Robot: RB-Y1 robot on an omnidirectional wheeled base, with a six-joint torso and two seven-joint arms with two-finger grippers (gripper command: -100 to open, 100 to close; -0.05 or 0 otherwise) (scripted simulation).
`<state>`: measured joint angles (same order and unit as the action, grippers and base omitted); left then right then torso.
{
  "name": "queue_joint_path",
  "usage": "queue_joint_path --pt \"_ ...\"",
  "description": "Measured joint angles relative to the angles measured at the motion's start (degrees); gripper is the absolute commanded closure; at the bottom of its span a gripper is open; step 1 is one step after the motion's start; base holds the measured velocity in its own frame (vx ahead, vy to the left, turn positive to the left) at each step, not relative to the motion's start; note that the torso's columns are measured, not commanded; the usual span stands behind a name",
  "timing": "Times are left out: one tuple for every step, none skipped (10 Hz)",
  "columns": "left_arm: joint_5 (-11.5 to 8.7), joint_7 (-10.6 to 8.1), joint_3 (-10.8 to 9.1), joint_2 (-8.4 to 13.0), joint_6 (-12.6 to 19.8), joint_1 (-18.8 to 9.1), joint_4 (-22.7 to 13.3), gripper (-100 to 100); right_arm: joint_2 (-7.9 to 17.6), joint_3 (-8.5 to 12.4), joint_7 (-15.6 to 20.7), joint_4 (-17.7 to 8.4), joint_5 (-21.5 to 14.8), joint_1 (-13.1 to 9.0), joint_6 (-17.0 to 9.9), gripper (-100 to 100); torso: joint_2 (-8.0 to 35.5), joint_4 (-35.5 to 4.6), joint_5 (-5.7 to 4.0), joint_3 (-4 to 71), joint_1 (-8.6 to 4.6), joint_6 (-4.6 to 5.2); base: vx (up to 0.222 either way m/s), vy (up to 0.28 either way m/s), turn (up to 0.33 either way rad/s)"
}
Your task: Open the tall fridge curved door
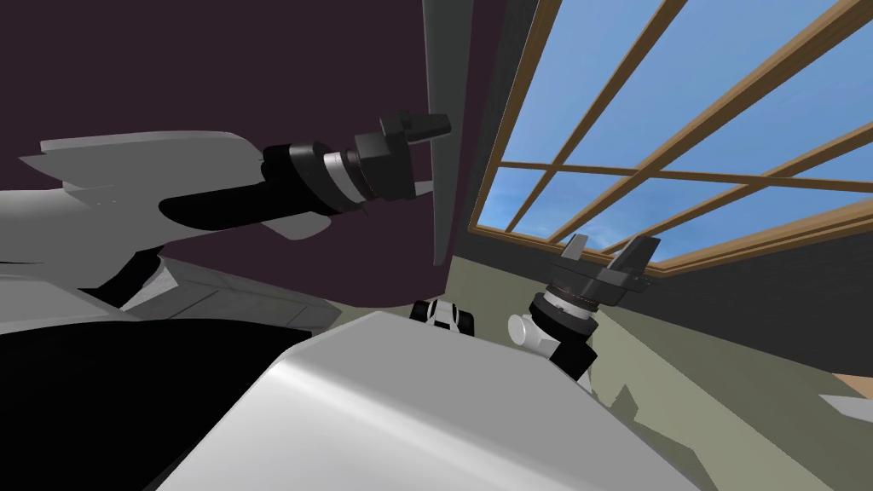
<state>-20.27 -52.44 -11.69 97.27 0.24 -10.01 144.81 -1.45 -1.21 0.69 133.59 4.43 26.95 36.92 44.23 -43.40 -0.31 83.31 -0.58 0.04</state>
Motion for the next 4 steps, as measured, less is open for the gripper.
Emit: queue_joint_path --pt "0.03 0.05 0.3 0.08 0.4 0.28 -0.33 0 0.0 0.0 0.0 0.0 0.0 0.0 0.0 0 -0.19 0.12 0.08 0.11 0.18 -0.03 -0.009 -0.011 0.025" --pt "0.05 0.09 0.56 0.15 0.74 0.53 -0.61 0 0.0 0.0 0.0 0.0 0.0 0.0 0.0 0 -0.36 0.22 0.16 0.22 0.34 -0.07 -0.009 -0.01 0.023" --pt "0.07 0.13 0.78 0.21 1.04 0.74 -0.86 0 0.0 0.0 0.0 0.0 0.0 0.0 0.0 0 -0.51 0.31 0.22 0.31 0.47 -0.11 -0.008 -0.009 0.021" --pt "0.09 0.16 0.97 0.26 1.29 0.91 -1.07 0 0.0 0.0 0.0 0.0 0.0 0.0 0.0 0 -0.64 0.39 0.28 0.39 0.58 -0.15 -0.007 -0.008 0.019"
